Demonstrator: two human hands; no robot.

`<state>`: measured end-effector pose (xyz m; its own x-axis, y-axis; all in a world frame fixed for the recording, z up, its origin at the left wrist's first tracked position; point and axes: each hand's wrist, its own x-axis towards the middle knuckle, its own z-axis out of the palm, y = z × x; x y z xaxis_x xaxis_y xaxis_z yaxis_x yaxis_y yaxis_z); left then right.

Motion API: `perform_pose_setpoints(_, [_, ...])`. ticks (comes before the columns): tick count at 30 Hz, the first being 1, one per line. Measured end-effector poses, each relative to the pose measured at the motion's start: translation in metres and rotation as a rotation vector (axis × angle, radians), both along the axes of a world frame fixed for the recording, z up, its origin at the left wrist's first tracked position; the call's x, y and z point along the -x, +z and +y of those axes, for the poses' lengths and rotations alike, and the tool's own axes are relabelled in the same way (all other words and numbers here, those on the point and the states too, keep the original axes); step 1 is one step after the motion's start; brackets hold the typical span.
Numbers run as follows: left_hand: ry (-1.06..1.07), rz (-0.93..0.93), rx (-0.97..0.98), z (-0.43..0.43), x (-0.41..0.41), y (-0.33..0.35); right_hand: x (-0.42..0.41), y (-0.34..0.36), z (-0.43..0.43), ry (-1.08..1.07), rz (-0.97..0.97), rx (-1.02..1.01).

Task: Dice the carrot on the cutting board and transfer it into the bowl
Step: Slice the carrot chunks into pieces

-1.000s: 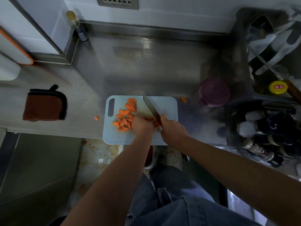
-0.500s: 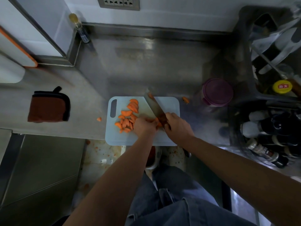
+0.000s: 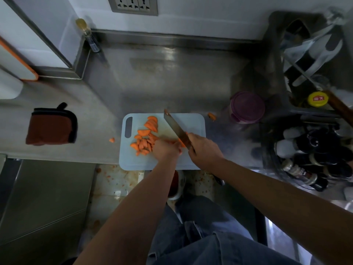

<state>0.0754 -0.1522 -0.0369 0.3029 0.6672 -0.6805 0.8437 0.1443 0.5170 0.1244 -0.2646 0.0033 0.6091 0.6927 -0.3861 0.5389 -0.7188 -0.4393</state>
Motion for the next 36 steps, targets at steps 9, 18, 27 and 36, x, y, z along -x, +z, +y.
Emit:
perform_pose_setpoints(9, [0.058, -0.013, 0.034, 0.001, -0.003, -0.003, -0.001, -0.008, 0.001, 0.027, 0.013, 0.064])
perform_pose_setpoints(18, [0.086, -0.029, 0.051, 0.006, -0.004, 0.004, -0.001, -0.015, 0.010, 0.039, 0.043, 0.121])
perform_pose_setpoints(27, [-0.042, -0.019, 0.023, 0.010, -0.003, 0.008, -0.004, -0.021, 0.013, -0.018, 0.032, 0.012])
perform_pose_setpoints(36, [-0.374, -0.104, -0.241, 0.015, -0.001, 0.003, -0.037, -0.006, 0.000, -0.329, 0.049, -0.280])
